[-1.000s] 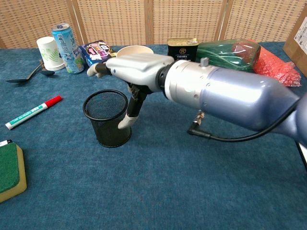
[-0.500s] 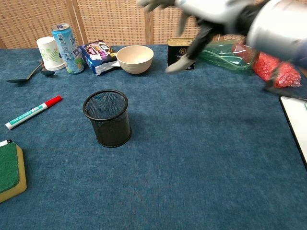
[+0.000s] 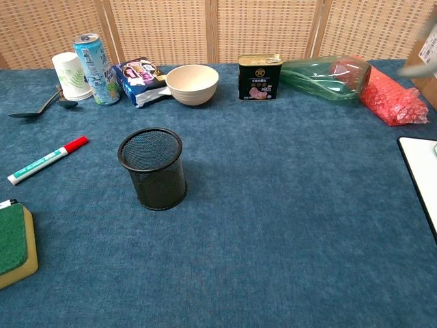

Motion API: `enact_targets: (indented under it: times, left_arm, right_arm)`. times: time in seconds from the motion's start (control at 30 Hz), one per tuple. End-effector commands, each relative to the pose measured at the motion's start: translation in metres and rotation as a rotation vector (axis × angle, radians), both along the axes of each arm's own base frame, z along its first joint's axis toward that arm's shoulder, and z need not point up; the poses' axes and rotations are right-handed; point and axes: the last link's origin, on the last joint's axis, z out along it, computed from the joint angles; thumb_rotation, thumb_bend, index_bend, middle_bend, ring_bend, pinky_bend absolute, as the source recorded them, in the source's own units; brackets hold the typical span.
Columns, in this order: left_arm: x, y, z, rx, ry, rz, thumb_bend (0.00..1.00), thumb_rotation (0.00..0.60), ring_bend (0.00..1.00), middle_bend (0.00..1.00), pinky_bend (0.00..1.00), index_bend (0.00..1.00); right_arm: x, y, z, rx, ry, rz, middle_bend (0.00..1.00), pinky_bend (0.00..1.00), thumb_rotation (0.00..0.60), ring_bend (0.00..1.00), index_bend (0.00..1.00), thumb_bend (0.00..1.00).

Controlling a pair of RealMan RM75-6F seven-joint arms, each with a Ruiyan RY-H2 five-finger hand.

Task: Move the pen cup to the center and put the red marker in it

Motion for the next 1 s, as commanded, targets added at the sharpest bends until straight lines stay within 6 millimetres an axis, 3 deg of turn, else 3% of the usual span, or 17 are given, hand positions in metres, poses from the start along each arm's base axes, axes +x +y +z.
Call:
enact_targets:
  times: [0.03,0.33,0.5,0.77,1.0]
  left_arm:
    - [0.000,0.003,-0.001,-0.015,-0.004,0.000,0.26,0.600,0.00,0.00,0.00,0.06]
    - [-0.004,0.018,0.005,-0.008,0.018,0.000,0.26,0.600,0.00,0.00,0.00,0.07]
    - [-0.008,0.032,0.012,-0.013,0.063,-0.017,0.26,0.600,0.00,0.00,0.00,0.10]
    - [-0.013,0.064,0.008,-0.033,0.169,-0.191,0.27,0.600,0.00,0.00,0.04,0.26]
    - [-0.027,0.102,-0.007,-0.037,0.336,-0.479,0.27,0.600,0.00,0.00,0.13,0.26]
  right_arm:
    - [-0.050,0.027,0.014,-0.074,0.048,-0.062,0.06,0.33,0.600,0.02,0.00,0.00]
    - [-0.095,0.071,0.026,-0.146,0.084,-0.139,0.05,0.31,0.600,0.00,0.00,0.00]
    - [-0.108,0.087,0.031,-0.140,0.075,-0.204,0.05,0.29,0.600,0.00,0.00,0.00]
    - [-0.109,0.100,0.037,-0.156,0.025,-0.208,0.05,0.28,0.600,0.00,0.00,0.00]
    - [-0.109,0.101,0.040,-0.163,-0.005,-0.210,0.05,0.28,0.600,0.00,0.00,0.00]
